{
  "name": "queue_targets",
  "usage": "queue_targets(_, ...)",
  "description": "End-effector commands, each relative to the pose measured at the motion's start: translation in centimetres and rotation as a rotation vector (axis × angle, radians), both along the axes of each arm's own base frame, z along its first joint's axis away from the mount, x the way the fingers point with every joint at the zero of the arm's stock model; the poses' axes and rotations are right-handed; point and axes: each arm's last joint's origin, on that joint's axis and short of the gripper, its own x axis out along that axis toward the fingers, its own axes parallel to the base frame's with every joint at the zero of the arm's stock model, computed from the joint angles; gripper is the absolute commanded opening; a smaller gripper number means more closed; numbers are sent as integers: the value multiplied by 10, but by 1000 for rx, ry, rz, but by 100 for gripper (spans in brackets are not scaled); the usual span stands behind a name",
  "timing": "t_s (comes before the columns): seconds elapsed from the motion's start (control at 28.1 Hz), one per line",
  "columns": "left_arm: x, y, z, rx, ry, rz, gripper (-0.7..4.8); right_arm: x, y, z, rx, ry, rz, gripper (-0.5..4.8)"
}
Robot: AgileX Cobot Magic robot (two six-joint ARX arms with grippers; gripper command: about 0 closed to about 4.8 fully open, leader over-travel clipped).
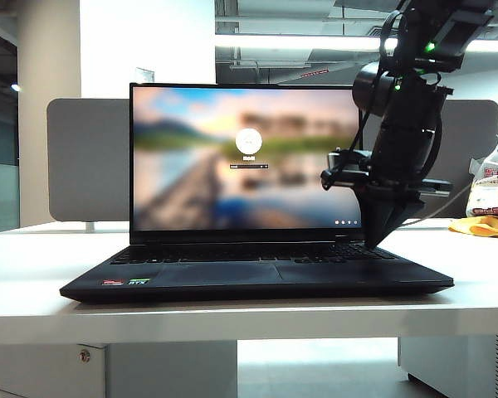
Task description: Open the lid of the laptop and use the keypad to enter the password "123".
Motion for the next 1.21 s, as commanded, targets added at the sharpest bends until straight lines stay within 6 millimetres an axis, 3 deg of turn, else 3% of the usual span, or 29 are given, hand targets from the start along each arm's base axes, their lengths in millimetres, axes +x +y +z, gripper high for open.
queue_targets(0.04,0,0,2,-10,-19,-1,-6,1,0,-2,11,13,9,-1)
queue_targets(0.46,0,0,2,-10,-20,0,-6,1,0,1,13,-3,9,-1)
queue_targets(0.57,1,0,2,1,-30,22,-6,1,1,26,44,-85,13,-1)
queue_targets(0.75,5,3,6,40,-114,164,-6,-17,-5,96,134,-333,22,-1)
queue_targets(0.86,-2,13,13,68,-225,228,-6,-46,-14,132,172,-437,28,-1)
queue_targets(0.93,-11,23,17,58,-275,265,-6,-67,-20,140,184,-475,28,-1)
queue_targets(1.0,-25,37,17,21,-343,329,-6,-93,-29,137,213,-513,9,-1)
queue_targets(1.18,-71,81,-4,-123,-439,486,-6,-182,-57,89,283,-566,-49,-1)
queue_targets(1.21,-76,86,-6,-148,-450,502,-6,-191,-60,84,294,-575,-58,-1)
